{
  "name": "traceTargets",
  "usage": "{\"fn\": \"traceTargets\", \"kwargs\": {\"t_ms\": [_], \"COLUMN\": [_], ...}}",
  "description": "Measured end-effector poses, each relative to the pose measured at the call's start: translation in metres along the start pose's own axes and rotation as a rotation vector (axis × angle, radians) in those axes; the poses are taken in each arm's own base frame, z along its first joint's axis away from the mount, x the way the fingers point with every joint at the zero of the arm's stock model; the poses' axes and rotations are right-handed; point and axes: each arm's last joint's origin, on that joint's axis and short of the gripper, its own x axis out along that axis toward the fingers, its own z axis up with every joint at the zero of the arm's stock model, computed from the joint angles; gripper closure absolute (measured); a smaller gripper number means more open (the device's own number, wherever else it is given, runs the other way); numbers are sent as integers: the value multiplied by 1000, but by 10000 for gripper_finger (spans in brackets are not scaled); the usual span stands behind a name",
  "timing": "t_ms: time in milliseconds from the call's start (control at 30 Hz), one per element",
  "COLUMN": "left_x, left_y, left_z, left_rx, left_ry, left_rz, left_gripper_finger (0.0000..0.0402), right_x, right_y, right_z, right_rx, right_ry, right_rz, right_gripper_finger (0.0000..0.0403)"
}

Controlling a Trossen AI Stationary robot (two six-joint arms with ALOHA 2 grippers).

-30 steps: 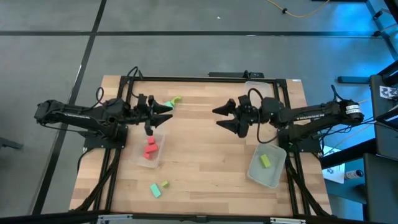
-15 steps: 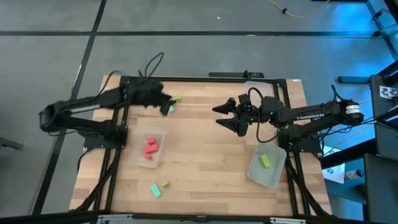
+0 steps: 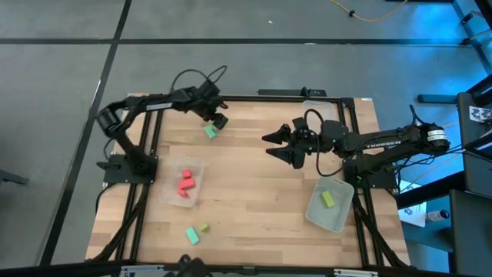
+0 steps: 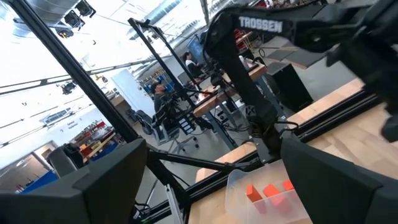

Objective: Sort & place blocks by color
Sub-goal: Put the top green block into the gray bin

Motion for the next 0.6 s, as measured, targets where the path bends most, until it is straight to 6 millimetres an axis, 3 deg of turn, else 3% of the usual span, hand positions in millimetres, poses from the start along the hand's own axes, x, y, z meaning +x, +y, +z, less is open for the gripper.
{"fn": "traceTargets", "kwargs": {"t_ms": [200, 600], "left_x": [4, 36], "left_y": [-1, 10], "left_z": [21, 9], "left_rx": [94, 72], "left_ry": [28, 190], "left_rz": [108, 151], "left_gripper_finger": [174, 158], "right_x": [0, 0], "right_y": [0, 0], "right_z": [0, 0], "right_rx": [0, -6], "right_ry": [-1, 2], "right_rz": [0, -3], "right_gripper_finger": [29, 29]}}
